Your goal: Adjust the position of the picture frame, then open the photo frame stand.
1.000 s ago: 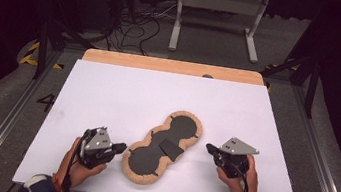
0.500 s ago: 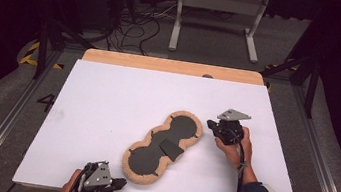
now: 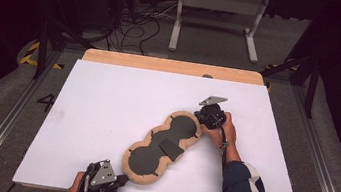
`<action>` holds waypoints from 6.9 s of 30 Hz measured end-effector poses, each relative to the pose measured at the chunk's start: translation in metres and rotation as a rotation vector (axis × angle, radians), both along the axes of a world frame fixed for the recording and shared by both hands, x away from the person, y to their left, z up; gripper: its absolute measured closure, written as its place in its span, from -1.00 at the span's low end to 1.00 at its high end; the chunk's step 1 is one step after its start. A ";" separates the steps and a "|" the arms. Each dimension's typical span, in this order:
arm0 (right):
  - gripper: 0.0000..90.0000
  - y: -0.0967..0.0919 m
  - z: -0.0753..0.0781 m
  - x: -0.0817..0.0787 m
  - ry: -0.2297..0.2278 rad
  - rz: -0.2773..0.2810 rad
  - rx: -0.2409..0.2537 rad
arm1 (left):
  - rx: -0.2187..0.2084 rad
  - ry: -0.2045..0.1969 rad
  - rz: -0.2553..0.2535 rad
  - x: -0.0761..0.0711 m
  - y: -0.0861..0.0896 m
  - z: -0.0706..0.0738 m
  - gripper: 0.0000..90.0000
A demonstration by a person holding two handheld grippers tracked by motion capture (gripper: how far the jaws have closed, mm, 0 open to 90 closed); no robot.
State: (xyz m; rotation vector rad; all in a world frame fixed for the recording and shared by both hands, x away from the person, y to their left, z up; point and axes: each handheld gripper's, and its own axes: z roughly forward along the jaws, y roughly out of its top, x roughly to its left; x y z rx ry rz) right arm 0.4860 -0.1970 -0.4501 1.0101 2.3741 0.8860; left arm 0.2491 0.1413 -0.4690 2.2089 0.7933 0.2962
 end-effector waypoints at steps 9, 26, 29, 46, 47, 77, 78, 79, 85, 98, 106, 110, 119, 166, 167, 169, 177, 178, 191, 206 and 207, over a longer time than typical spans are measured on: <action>1.00 -0.008 0.000 0.001 0.016 0.050 0.011 | 0.031 -0.008 0.002 0.004 0.000 0.002 1.00; 1.00 -0.044 0.001 -0.018 0.049 0.076 0.054 | 0.051 0.022 0.042 0.042 0.016 0.006 1.00; 1.00 -0.047 0.000 -0.021 0.049 0.066 0.058 | 0.063 0.020 0.041 0.051 0.019 0.007 1.00; 1.00 -0.066 0.001 -0.048 0.052 0.036 0.055 | 0.095 0.007 0.055 0.110 0.028 0.009 1.00; 1.00 -0.066 0.001 -0.050 0.048 0.033 0.045 | 0.099 0.001 0.054 0.112 0.028 0.008 1.00; 1.00 -0.077 0.002 -0.099 0.045 0.064 0.012 | 0.041 0.031 -0.101 0.140 0.037 0.007 1.00; 1.00 -0.080 0.002 -0.101 0.045 0.053 0.013 | 0.048 0.027 -0.103 0.140 0.035 0.007 1.00; 1.00 -0.080 0.002 -0.101 0.045 0.053 0.013 | 0.048 0.027 -0.103 0.140 0.035 0.007 1.00; 0.89 -0.082 0.001 -0.103 0.036 0.009 0.025 | 0.048 0.010 -0.085 0.137 0.034 0.007 0.99; 0.46 -0.084 0.022 -0.126 -0.025 -0.020 0.115 | -0.052 -0.101 -0.145 0.109 0.061 0.019 0.44; 0.27 -0.074 0.030 -0.148 -0.047 0.039 0.152 | -0.072 -0.120 -0.082 0.095 0.073 0.020 -0.21; 0.15 -0.064 0.030 -0.159 -0.038 0.086 0.184 | -0.099 -0.103 -0.077 0.085 0.082 0.015 -0.59; 0.13 -0.051 0.028 -0.173 -0.017 0.156 0.197 | -0.118 -0.103 -0.044 0.065 0.098 0.011 -0.77; 0.27 0.024 0.009 -0.151 0.333 0.289 0.308 | -0.041 -0.100 -0.063 0.067 0.084 0.004 -0.78; 0.26 0.024 0.009 -0.151 0.338 0.285 0.317 | -0.044 -0.114 -0.051 0.066 0.083 0.005 -0.75; 0.23 0.023 0.009 -0.151 0.341 0.282 0.325 | -0.057 -0.132 -0.038 0.065 0.084 0.007 -0.71; 0.17 0.019 0.010 -0.144 0.407 0.211 0.452 | -0.073 -0.107 -0.023 0.064 0.086 0.007 -0.68; 0.17 0.019 0.010 -0.141 0.442 0.198 0.480 | -0.077 -0.102 -0.019 0.064 0.086 0.007 -0.65; 0.25 0.026 0.003 -0.122 0.630 0.073 0.695 | -0.066 -0.069 -0.021 0.070 0.079 0.006 -0.67; 0.11 0.020 0.007 -0.122 0.615 0.032 0.711 | -0.071 -0.047 -0.031 0.081 0.070 0.008 -0.69; 0.11 0.017 0.008 -0.123 0.619 0.030 0.712 | -0.070 -0.044 -0.033 0.080 0.071 0.008 -0.69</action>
